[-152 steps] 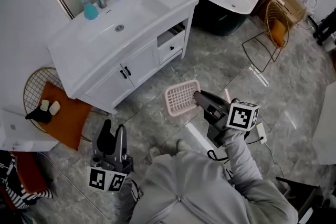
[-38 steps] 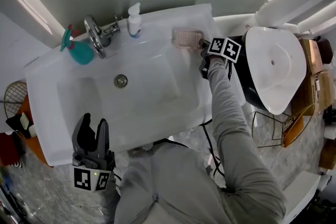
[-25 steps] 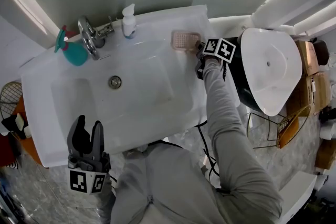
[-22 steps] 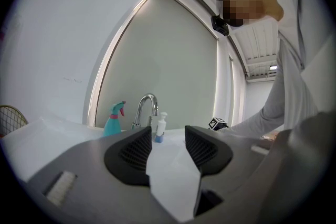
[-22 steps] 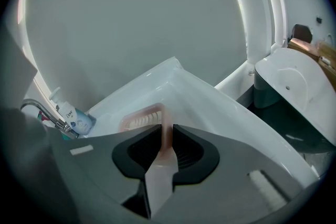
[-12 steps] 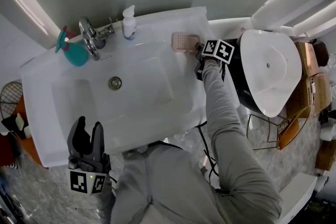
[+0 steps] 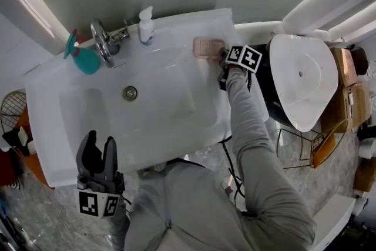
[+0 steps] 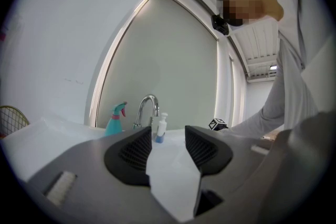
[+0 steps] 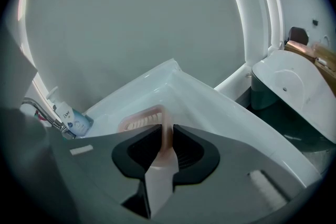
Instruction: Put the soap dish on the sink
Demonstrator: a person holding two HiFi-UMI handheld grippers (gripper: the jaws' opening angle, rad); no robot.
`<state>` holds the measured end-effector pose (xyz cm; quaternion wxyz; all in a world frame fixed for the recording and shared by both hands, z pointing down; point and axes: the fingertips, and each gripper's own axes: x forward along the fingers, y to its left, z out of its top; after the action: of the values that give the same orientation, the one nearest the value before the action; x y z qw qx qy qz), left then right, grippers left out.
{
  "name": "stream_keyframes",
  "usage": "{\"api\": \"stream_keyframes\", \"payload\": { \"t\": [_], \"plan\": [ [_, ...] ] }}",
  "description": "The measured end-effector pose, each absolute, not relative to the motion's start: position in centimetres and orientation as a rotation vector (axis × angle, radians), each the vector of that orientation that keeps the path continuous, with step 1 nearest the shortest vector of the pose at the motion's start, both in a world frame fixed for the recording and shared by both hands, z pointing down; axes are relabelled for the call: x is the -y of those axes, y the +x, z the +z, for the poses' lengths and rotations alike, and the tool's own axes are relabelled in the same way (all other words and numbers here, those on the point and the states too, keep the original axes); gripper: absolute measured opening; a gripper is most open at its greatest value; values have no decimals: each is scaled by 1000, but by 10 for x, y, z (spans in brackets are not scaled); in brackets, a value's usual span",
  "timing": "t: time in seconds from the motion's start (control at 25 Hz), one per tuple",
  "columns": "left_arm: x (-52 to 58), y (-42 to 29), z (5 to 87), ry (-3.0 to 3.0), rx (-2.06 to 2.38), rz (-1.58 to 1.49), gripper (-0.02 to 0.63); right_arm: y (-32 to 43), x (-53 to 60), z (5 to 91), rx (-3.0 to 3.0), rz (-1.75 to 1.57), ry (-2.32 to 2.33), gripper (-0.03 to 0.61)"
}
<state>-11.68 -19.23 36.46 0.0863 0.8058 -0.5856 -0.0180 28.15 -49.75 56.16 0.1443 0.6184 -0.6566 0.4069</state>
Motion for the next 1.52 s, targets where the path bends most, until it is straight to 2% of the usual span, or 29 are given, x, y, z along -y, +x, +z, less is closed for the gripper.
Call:
{"api": "stream_keyframes", "payload": {
  "t": [1.52],
  "plan": [
    [190, -123, 360, 2445, 1697, -76, 213, 286, 489, 528, 1911, 1006, 1862, 69]
  ]
}}
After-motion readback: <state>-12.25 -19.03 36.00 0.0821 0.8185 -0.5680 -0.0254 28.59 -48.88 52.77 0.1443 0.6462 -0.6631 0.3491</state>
